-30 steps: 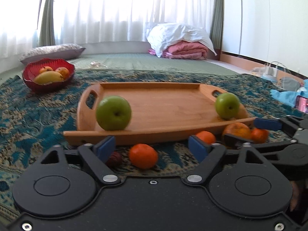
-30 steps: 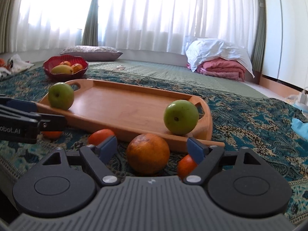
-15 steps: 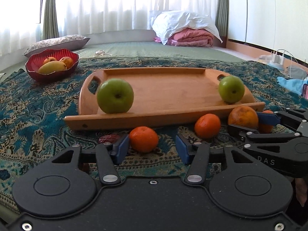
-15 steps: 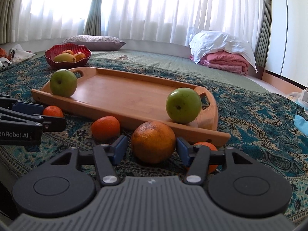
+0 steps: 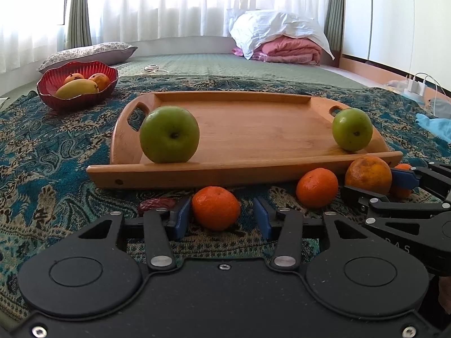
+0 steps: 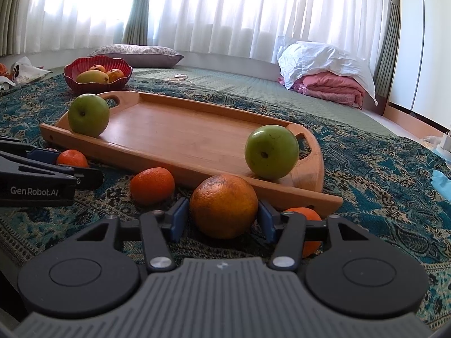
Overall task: Organize fruits
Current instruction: 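Grasp the large orange with the right tool while the left tool grasps a tangerine, then lift the orange and tangerine and carry them over the tray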
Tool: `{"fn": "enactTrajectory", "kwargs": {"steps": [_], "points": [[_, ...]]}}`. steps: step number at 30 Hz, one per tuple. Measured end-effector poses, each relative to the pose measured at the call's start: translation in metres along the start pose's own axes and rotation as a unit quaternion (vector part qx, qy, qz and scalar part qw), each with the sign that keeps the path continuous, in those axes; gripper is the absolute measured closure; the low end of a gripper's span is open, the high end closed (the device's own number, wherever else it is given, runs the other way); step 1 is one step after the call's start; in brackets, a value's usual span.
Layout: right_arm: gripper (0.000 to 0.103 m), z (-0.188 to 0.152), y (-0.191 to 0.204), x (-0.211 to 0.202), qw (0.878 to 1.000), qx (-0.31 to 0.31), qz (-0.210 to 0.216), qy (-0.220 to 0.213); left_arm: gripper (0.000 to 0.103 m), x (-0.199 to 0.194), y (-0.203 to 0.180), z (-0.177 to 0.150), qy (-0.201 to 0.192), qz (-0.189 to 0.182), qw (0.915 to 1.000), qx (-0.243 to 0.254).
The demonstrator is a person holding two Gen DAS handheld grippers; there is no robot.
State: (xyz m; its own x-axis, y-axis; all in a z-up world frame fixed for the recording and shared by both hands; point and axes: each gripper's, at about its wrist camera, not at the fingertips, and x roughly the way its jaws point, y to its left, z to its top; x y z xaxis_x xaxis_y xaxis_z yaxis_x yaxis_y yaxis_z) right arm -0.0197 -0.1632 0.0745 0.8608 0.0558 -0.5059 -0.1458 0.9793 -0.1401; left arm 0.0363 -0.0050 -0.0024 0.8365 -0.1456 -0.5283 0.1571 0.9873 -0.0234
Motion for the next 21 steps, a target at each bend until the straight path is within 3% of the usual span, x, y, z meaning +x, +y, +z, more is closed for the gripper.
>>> {"fn": "enactTrajectory", "kwargs": {"steps": [6, 21], "points": [[0.046, 0.001, 0.001, 0.003, 1.000, -0.002, -0.001, 0.001, 0.070, 0.001, 0.000, -0.001, -0.005, 0.006, 1.0000, 0.006], [0.049, 0.007, -0.011, -0.008, 0.999, 0.047, 0.003, -0.027, 0.071, -0.018, -0.001, 0.020, -0.039, -0.008, 0.9990, 0.018]]}}
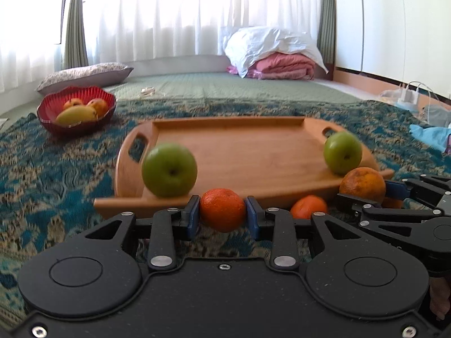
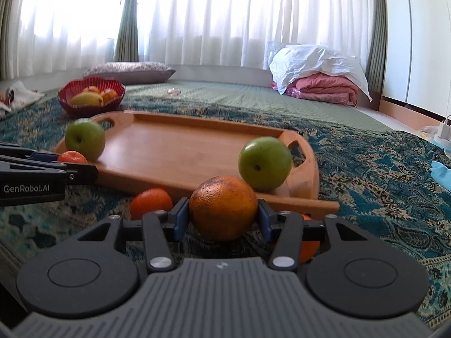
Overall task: Organize fruits
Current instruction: 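Lift the orange and tangerine and carry them over the tray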
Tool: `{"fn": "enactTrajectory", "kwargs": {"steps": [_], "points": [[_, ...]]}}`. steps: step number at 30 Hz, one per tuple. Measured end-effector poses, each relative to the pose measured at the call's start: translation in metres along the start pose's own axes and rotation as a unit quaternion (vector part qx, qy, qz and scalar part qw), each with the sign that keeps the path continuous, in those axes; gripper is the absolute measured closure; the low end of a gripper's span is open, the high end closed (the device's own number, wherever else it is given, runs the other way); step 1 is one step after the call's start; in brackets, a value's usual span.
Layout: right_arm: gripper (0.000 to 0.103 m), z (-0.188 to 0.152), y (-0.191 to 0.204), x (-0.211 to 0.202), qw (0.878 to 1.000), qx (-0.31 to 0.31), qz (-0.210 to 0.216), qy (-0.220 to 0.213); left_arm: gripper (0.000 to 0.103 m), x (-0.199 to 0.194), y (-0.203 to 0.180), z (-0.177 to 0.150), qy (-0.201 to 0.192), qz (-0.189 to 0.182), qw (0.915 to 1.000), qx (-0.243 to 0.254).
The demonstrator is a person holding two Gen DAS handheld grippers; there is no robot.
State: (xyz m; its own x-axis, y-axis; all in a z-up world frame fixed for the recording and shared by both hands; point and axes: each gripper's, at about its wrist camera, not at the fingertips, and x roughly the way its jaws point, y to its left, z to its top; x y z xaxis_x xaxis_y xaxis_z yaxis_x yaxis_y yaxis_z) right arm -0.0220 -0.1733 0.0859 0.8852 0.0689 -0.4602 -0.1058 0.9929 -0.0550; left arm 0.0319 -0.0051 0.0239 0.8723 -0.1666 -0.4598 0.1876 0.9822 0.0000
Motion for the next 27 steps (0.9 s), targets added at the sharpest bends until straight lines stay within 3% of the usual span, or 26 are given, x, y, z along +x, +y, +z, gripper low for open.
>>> {"fn": "enactTrajectory", "kwargs": {"steps": [10, 16, 27], "points": [[0.049, 0.039, -0.019, -0.004, 0.998, 0.044, 0.018, -0.035, 0.071, -0.003, 0.019, 0.047, -0.027, 0.002, 0.9996, -0.007], [0.049, 0.067, -0.032, 0.008, 0.997, 0.060, 0.019, -0.047, 0.071, 0.014, 0.041, 0.075, -0.017, 0.005, 0.9994, -0.029], [0.049, 0.110, -0.079, 0.076, 0.991, 0.120, 0.025, 0.060, 0.071, 0.080, 0.076, 0.113, 0.082, -0.007, 0.9939, -0.073]]}}
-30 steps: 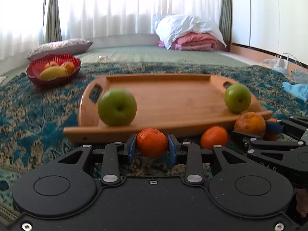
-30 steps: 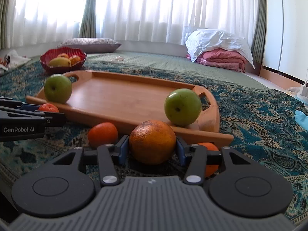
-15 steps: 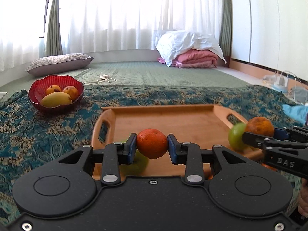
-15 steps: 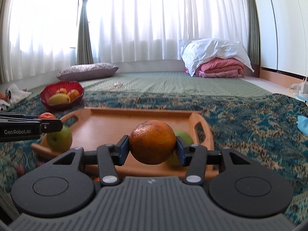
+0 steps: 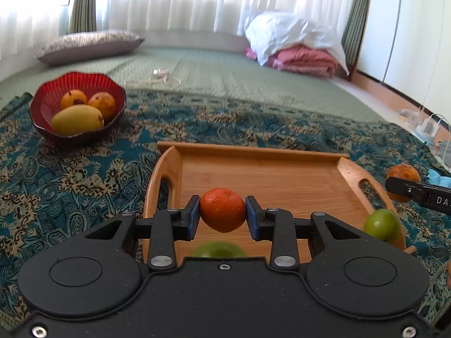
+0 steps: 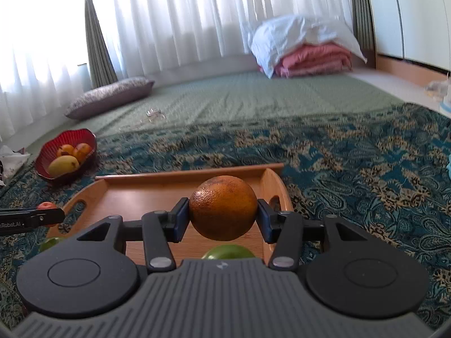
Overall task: Organize fruits
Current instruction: 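Lift the orange and tangerine and carry them over the tray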
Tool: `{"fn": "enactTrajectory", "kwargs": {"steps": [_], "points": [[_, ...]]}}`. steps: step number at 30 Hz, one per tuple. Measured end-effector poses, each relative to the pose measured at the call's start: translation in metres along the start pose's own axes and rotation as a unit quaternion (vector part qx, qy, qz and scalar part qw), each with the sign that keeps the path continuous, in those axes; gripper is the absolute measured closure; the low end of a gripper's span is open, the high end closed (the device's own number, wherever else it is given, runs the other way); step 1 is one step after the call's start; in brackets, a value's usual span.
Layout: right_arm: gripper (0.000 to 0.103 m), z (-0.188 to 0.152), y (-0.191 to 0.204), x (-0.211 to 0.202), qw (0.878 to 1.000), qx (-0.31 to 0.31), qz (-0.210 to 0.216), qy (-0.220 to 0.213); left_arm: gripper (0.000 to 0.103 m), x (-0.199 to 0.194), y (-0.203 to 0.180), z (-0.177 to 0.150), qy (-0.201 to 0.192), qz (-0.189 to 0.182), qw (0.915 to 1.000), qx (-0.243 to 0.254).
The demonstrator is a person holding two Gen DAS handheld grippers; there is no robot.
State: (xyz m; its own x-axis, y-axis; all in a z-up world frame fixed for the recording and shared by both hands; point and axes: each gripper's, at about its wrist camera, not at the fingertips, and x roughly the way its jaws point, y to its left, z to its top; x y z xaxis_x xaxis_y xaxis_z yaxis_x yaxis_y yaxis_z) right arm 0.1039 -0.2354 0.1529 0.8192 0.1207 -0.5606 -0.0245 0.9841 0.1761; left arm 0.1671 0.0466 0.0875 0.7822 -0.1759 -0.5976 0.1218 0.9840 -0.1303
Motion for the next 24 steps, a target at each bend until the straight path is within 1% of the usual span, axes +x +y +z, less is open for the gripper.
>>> {"fn": "enactTrajectory", "kwargs": {"steps": [6, 9, 11, 19, 24], "points": [[0.049, 0.017, -0.007, 0.038, 0.997, -0.003, -0.004, 0.077, 0.071, 0.035, 0.007, 0.017, 0.060, -0.006, 0.9982, -0.008], [0.049, 0.022, -0.008, 0.051, 0.994, 0.003, -0.002, 0.107, 0.071, 0.052, 0.010, 0.020, 0.092, -0.005, 0.9956, -0.017], [0.049, 0.023, -0.010, 0.059, 0.993, 0.007, -0.001, 0.121, 0.071, 0.060, 0.013, 0.021, 0.107, -0.001, 0.9940, -0.022], [0.049, 0.018, -0.010, 0.075, 0.989, 0.007, -0.010, 0.149, 0.071, 0.073, 0.016, 0.018, 0.131, 0.011, 0.9912, -0.016], [0.049, 0.015, -0.010, 0.080, 0.987, 0.007, -0.012, 0.160, 0.071, 0.077, 0.016, 0.017, 0.137, 0.015, 0.9904, -0.012]]}}
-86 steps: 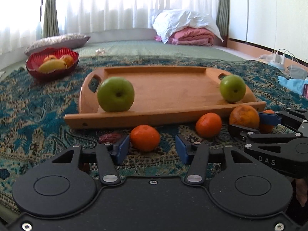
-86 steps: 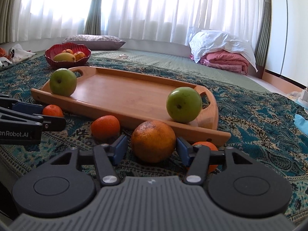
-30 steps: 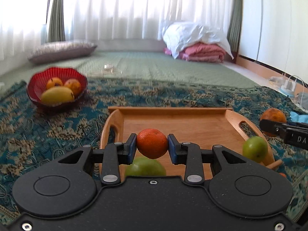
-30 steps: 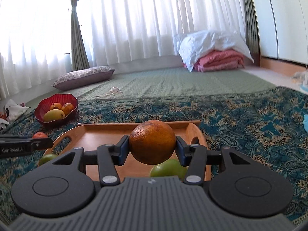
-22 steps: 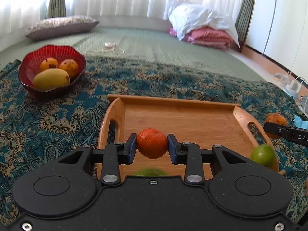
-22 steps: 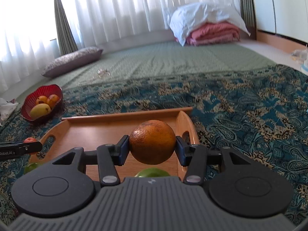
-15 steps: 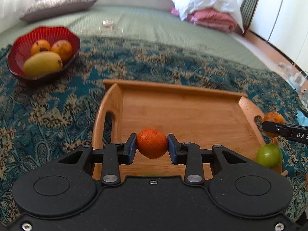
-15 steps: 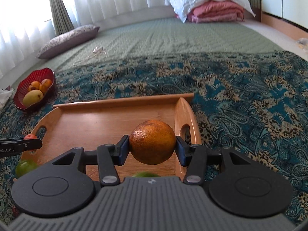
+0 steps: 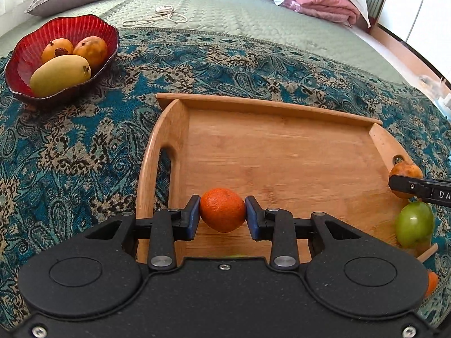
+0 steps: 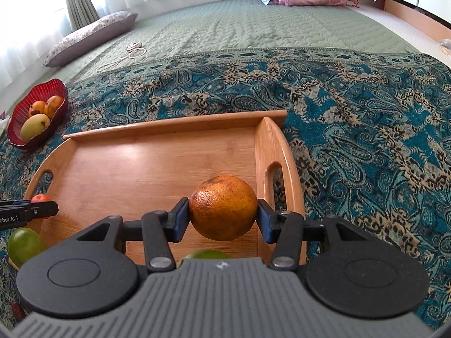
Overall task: Organize fruits
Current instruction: 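Lift the orange and tangerine and carry them over the tray, then lower the orange and tangerine onto the tray and open both tools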
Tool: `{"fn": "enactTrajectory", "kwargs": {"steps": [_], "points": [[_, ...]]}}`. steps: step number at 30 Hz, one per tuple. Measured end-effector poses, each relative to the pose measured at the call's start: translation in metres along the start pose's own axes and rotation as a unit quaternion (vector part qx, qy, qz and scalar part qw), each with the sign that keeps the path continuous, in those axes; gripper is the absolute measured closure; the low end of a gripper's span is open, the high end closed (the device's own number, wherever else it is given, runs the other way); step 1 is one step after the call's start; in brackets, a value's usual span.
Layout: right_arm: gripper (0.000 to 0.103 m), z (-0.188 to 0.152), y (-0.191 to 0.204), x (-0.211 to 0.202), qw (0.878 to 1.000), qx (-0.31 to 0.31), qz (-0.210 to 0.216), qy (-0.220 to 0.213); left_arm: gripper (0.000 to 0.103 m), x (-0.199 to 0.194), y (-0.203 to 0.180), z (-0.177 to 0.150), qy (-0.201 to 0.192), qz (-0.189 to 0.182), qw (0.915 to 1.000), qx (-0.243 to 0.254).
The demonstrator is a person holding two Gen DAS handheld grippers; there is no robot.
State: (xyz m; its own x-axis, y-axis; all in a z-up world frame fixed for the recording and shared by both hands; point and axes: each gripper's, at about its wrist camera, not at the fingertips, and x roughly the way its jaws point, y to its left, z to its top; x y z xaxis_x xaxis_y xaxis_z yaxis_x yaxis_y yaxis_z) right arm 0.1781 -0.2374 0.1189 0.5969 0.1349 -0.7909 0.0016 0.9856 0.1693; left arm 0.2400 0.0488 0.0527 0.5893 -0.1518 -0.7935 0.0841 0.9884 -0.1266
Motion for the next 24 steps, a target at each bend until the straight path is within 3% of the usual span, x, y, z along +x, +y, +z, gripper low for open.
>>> {"fn": "enactTrajectory", "kwargs": {"steps": [21, 23, 24], "points": [[0.048, -0.0040, 0.0026, 0.0105, 1.000, -0.009, -0.006, 0.013, 0.071, 0.0098, -0.0036, -0.0007, 0.004, 0.011, 0.9999, 0.009], [0.045, -0.0039, 0.0026, 0.0103, 1.000, -0.009, -0.005, 0.013, 0.069, 0.0090, -0.0038, -0.0009, 0.003, 0.011, 0.9999, 0.008], [0.041, -0.0038, 0.0025, 0.0096, 1.000, -0.009, -0.001, 0.012, 0.064, 0.0085, -0.0038, -0.0010, 0.001, 0.012, 0.9999, 0.009]]}}
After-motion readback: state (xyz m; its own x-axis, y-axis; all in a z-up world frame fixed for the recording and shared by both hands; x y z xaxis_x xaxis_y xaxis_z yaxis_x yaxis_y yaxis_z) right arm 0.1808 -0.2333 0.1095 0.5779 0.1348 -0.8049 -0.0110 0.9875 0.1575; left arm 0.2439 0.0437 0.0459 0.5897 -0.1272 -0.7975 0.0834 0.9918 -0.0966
